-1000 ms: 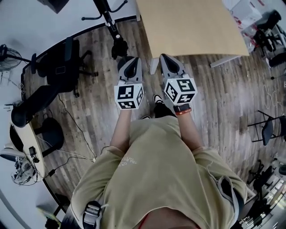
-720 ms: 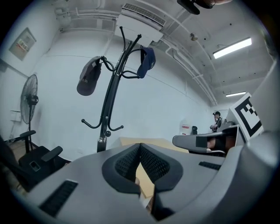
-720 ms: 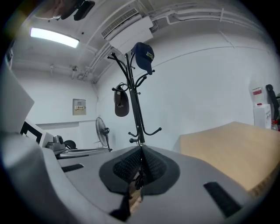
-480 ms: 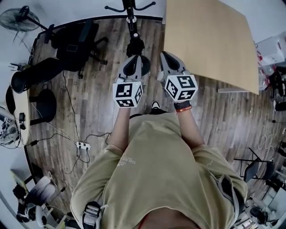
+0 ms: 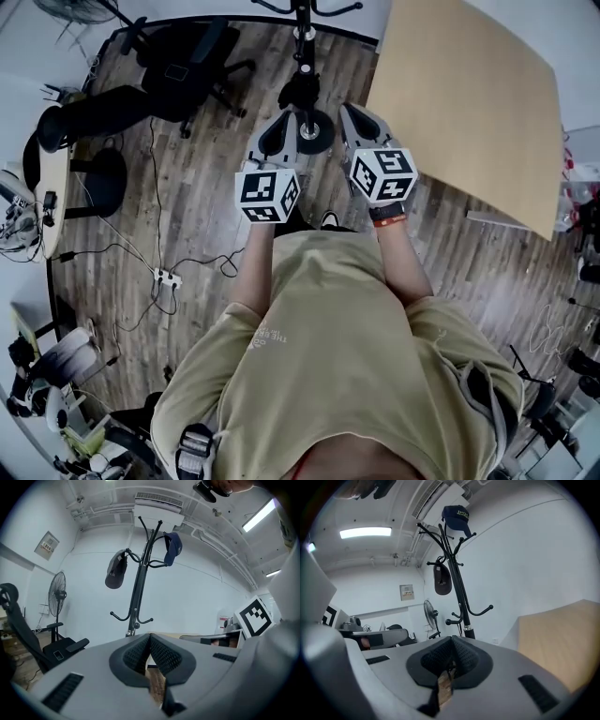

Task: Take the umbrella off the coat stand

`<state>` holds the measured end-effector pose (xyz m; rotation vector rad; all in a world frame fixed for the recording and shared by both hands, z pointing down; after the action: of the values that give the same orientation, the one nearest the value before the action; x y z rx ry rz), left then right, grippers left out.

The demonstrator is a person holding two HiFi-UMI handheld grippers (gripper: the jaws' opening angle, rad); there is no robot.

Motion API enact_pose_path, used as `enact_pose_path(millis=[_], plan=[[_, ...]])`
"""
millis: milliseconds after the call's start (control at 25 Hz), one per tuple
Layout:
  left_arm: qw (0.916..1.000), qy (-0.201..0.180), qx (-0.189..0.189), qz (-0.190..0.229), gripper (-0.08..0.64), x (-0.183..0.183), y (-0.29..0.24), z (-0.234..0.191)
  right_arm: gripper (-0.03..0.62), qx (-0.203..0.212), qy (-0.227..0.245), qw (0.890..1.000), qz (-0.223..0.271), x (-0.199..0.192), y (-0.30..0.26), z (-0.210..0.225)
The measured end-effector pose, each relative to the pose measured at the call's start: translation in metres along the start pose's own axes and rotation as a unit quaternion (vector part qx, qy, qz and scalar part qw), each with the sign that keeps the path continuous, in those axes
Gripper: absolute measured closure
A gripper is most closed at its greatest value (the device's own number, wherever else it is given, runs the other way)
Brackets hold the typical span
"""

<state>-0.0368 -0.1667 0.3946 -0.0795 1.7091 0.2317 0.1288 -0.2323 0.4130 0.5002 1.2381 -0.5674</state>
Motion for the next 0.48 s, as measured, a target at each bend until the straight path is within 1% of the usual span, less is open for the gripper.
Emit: enact_pose_path(millis=[160,280,400,480], plan=[[0.9999,-0.005,-0.012,-0.002,0.537,-0.007,-0.017,-0.012,0.574,0.005,-0.003,1.0,-0.01,-0.015,-0.025,0.007],[1.0,0.0,-0.009,-0.001,0.537,-0.01,-0.023,-0.026,0.569,0.01,-0.007,1.0,-0.021,-0.023,-0.036,0.007],[0.9999,0.005,-0.006,-0.009,0.537,-0.014,-0.025,-0.04,0.566,0.007,-0.017,0.999,-0.029,-0.031,-0.044,0.008],[0.9999,0.008,-0.004,-0.013,0.537,-0.017,-0.025,-0.049,0.559,0.016,-0.024,0.999,-0.038,-0.039,-0.053,0.008]])
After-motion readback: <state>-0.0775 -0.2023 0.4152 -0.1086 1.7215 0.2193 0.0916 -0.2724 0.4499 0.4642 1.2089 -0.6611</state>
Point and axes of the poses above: the fingertips, and each gripper's own axes: y backward along the fingers, z to its right, x out of its top, the point moved 8 cm from there along y, backward along the fingers, and after that the axes turned 13 degrees about z, right-handed, at the moved point
